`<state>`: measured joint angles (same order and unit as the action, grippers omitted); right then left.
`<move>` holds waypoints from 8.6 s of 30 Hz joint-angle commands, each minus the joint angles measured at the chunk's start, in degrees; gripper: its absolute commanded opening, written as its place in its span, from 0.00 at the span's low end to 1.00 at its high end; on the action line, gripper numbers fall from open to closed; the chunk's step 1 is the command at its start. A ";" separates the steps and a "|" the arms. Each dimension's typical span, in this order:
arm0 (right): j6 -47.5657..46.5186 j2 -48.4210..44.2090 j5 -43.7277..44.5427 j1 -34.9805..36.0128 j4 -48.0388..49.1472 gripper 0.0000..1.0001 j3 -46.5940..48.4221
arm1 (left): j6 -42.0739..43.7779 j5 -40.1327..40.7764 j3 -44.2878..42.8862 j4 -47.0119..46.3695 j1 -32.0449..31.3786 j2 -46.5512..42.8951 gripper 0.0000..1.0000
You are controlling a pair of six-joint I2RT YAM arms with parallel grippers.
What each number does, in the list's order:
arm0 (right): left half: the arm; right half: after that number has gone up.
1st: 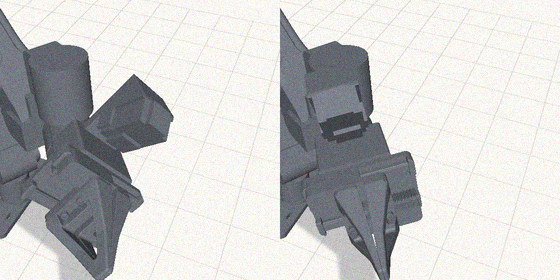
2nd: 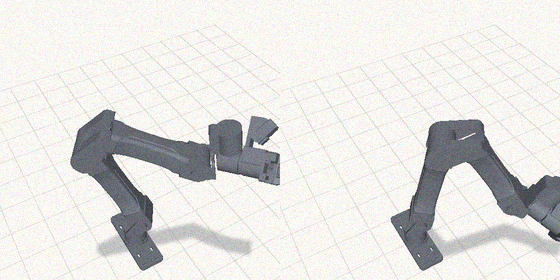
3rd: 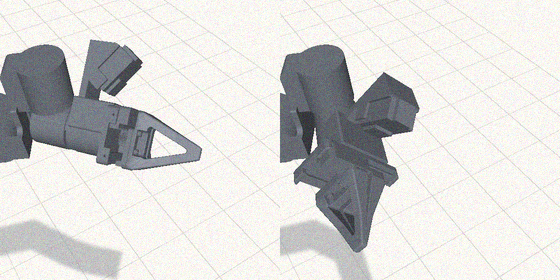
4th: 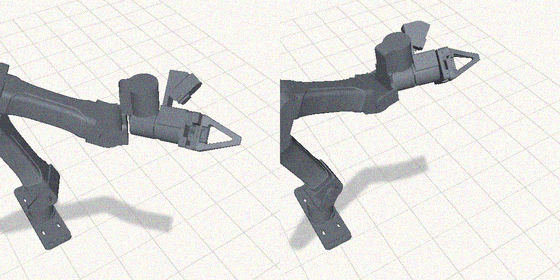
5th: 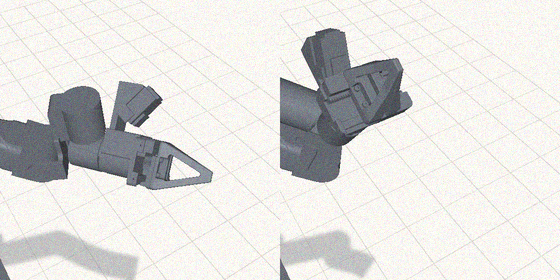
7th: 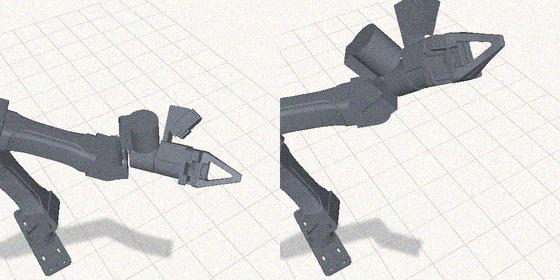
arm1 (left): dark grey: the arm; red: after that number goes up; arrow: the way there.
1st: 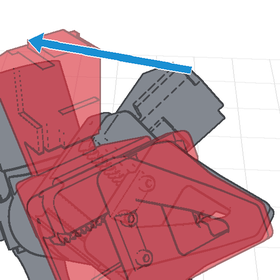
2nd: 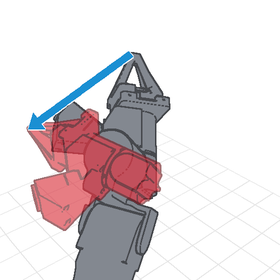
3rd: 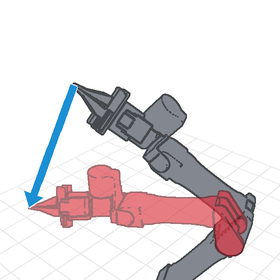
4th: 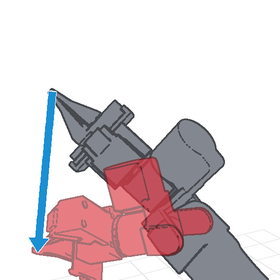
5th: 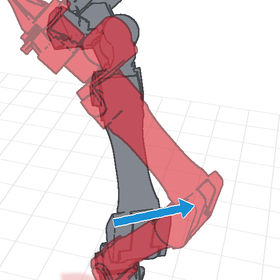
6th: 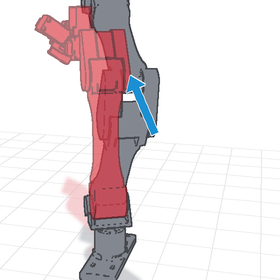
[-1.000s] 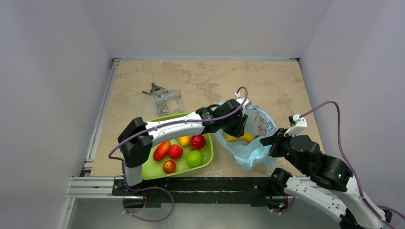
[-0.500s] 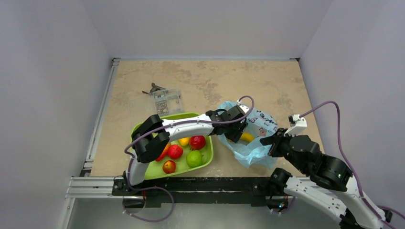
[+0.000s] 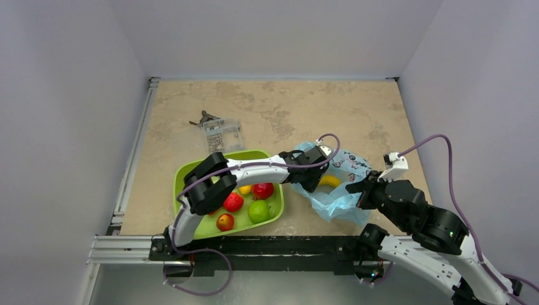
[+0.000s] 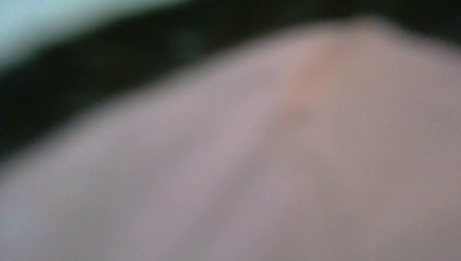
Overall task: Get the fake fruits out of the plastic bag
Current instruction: Take out the fake fruit from the plastic bag, then place the fake fruit in the bin, then take out the fake fruit from the plastic bag, then place the plastic bag at the center of the board, then place the fake fruit in the bin.
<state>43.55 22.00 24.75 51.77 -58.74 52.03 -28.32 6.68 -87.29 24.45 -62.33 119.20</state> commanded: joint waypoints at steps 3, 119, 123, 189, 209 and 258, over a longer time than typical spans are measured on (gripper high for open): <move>-0.40 -0.11 0.82 0.69 1.80 0.00 0.09 | -1.23 0.42 0.26 -0.60 -0.08 0.91 0.31; 0.92 0.84 2.14 1.37 1.08 0.00 0.13 | -44.87 29.60 43.42 34.52 1.50 -67.44 0.88; 0.92 0.91 2.12 1.41 1.09 0.00 0.01 | -30.80 20.56 38.78 20.35 1.51 -67.90 0.86; 0.68 0.32 1.96 1.85 1.26 0.00 -0.06 | -16.12 13.45 3.63 -20.15 -9.13 1.25 0.84; 1.05 0.91 2.45 1.85 1.00 0.00 0.11 | -14.21 -8.49 5.68 -19.75 -2.85 -17.59 0.10; -5.03 34.42 18.44 -1.29 -0.69 0.27 14.95 | -11.93 39.51 38.62 31.00 4.97 -68.10 0.00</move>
<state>39.86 57.71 50.22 50.72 -63.40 68.42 -43.22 42.94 -48.69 61.69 -60.71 45.43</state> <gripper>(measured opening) 0.206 0.565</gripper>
